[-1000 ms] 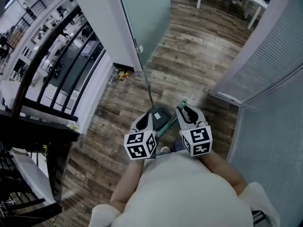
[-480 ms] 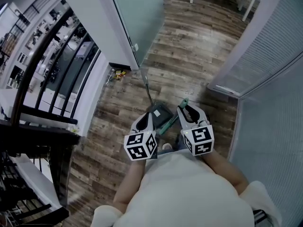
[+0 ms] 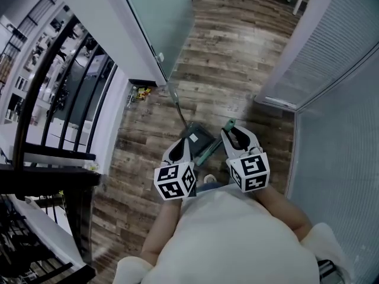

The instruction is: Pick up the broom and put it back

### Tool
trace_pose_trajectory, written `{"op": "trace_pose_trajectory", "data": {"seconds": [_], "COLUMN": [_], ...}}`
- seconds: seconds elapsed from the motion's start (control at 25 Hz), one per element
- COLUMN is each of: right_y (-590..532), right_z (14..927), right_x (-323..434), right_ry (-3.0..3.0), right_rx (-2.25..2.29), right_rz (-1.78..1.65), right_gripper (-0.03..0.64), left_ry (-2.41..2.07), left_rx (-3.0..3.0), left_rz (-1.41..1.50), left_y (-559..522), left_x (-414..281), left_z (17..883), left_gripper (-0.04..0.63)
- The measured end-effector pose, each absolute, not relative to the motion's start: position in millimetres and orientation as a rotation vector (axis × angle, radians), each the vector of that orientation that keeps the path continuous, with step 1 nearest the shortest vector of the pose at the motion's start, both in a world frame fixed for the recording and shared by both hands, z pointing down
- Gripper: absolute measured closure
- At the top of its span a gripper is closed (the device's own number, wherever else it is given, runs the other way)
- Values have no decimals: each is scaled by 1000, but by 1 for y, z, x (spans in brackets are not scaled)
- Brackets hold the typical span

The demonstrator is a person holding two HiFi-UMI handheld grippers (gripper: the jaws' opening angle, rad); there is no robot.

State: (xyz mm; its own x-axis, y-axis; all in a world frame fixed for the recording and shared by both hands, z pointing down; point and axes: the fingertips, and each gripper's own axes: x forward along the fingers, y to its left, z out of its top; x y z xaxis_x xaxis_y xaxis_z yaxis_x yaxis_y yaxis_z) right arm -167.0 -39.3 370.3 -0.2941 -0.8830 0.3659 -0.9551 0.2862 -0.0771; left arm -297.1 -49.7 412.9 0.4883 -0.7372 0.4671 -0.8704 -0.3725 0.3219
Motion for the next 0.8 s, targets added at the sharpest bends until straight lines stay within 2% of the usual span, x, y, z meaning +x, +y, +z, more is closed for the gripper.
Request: {"op": "trace_pose_trajectory", "data": {"seconds": [0.4,0.8], "right_y": [-38,-37], "right_z": [369,370], "right_x": [-128,-52], "right_ry": [-2267,-2174], "right_rx": [1763,1875], "right_rz": [429,459], "right_gripper": [523,523], "left_ry": [-1293,-1217], "left_rx": [2222,2246], "left_rz": [360,398], "left_y": [-52,-61], "left_x": [-271,-206], "left_z": [416,419], "left_gripper": [588,588]}}
